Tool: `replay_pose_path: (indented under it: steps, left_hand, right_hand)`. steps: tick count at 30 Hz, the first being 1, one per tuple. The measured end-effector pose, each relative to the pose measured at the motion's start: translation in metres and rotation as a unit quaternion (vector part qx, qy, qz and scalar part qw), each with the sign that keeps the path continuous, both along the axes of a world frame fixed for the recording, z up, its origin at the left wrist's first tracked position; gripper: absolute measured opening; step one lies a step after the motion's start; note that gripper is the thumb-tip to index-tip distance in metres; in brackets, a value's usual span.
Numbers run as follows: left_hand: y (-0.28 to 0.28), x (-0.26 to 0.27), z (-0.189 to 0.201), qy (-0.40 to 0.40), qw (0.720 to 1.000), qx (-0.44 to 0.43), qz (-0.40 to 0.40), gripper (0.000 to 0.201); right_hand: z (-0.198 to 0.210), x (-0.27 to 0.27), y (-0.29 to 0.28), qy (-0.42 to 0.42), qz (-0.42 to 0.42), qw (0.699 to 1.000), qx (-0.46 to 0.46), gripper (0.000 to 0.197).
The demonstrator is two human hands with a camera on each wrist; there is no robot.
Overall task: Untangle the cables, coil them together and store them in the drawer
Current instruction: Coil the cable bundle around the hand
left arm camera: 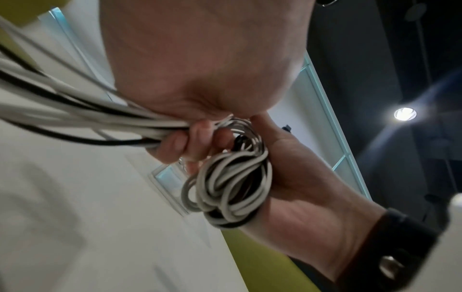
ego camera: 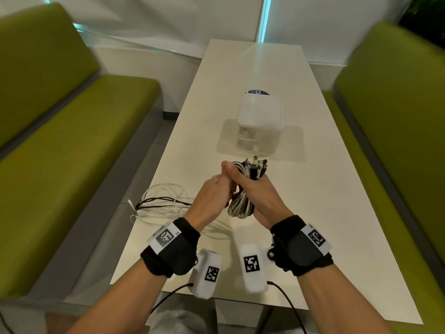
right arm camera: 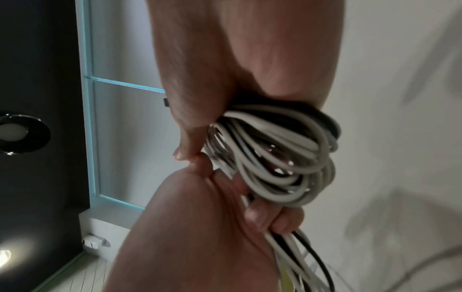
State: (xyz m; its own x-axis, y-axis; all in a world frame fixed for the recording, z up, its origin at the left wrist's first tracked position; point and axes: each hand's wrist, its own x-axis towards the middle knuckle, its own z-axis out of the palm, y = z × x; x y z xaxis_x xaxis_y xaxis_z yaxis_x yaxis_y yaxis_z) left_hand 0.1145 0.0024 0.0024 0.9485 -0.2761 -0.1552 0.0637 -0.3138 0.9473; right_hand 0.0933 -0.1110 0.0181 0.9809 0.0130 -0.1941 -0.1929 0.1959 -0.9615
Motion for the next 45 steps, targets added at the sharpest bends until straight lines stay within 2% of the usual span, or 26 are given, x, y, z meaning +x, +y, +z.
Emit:
replay_pose_path:
  steps: [3,5,8,11,13,15,17,20,22,26,28,30,31,33,36,40,45]
  left_hand:
    - [0.000,0.006,0.007,0.016,0.999,0.004,-0.027,0.088]
    - [0.000,0.007,0.013,0.030,0.999,-0.022,-0.039,0.098]
    - [0.002,0.001,0.016,0.016,0.999,-0.015,-0.049,0.093]
    - [0.006,-0.010,0.012,0.031,0.996,-0.029,-0.076,0.086]
    - [0.006,-0.016,0.009,0.020,0.995,-0.025,-0.100,0.083]
    - [0.006,-0.013,0.007,-0.038,0.994,0.008,-0.105,0.067]
    - [0.010,-0.002,0.004,-0.086,0.990,0.049,-0.100,0.057]
    - [0.022,0.004,0.002,-0.094,0.986,0.086,-0.105,0.047]
    - [0.028,0.002,-0.004,-0.099,0.984,0.096,-0.114,0.054]
    - [0.034,-0.001,-0.011,-0.087,0.987,0.076,-0.111,0.071]
    - [0.037,-0.002,-0.012,-0.040,0.990,0.058,-0.122,0.081]
    - [0.038,-0.005,-0.011,0.007,0.989,0.024,-0.147,0.082]
    - [0.037,-0.006,-0.009,0.004,0.987,0.031,-0.159,0.076]
    - [0.028,-0.008,-0.009,-0.052,0.978,0.097,-0.177,0.059]
    - [0.008,-0.015,-0.012,-0.101,0.970,0.146,-0.163,0.044]
    - [0.001,-0.022,-0.023,-0.122,0.965,0.168,-0.159,0.045]
    - [0.011,-0.012,-0.022,-0.156,0.932,0.300,-0.128,0.053]
  right_hand:
    - [0.009,-0.001,-0.002,-0.001,0.042,0.999,0.033,0.028]
    - [0.012,-0.001,-0.004,-0.001,0.052,0.997,0.050,0.029]
    - [0.009,-0.006,-0.004,0.014,0.037,0.996,0.086,0.043]
    - [0.003,-0.007,-0.004,0.036,0.022,0.996,0.078,0.055]
    - [0.002,-0.005,-0.005,0.045,0.012,0.997,0.066,0.048]
    - [0.000,-0.004,-0.006,0.040,0.018,0.996,0.079,0.036]
    - [0.000,-0.003,-0.009,0.032,0.019,0.991,0.132,0.036]
    - [0.001,0.000,-0.012,0.027,-0.008,0.972,0.233,0.031]
    - [0.002,0.002,-0.014,0.025,-0.031,0.967,0.251,0.024]
    - [0.007,0.003,-0.012,0.012,-0.056,0.964,0.259,0.027]
    - [0.012,0.005,-0.011,0.005,-0.075,0.961,0.265,0.030]
    - [0.015,0.009,-0.011,-0.003,-0.095,0.964,0.247,0.032]
    - [0.015,0.010,-0.011,-0.006,-0.104,0.967,0.232,0.033]
    - [0.013,0.013,-0.011,-0.013,-0.117,0.972,0.202,0.036]
    - [0.010,0.012,-0.010,-0.012,-0.134,0.975,0.179,0.040]
    - [0.008,0.008,-0.022,0.003,-0.131,0.976,0.174,0.040]
    - [0.007,0.006,-0.024,-0.013,-0.098,0.985,0.141,0.038]
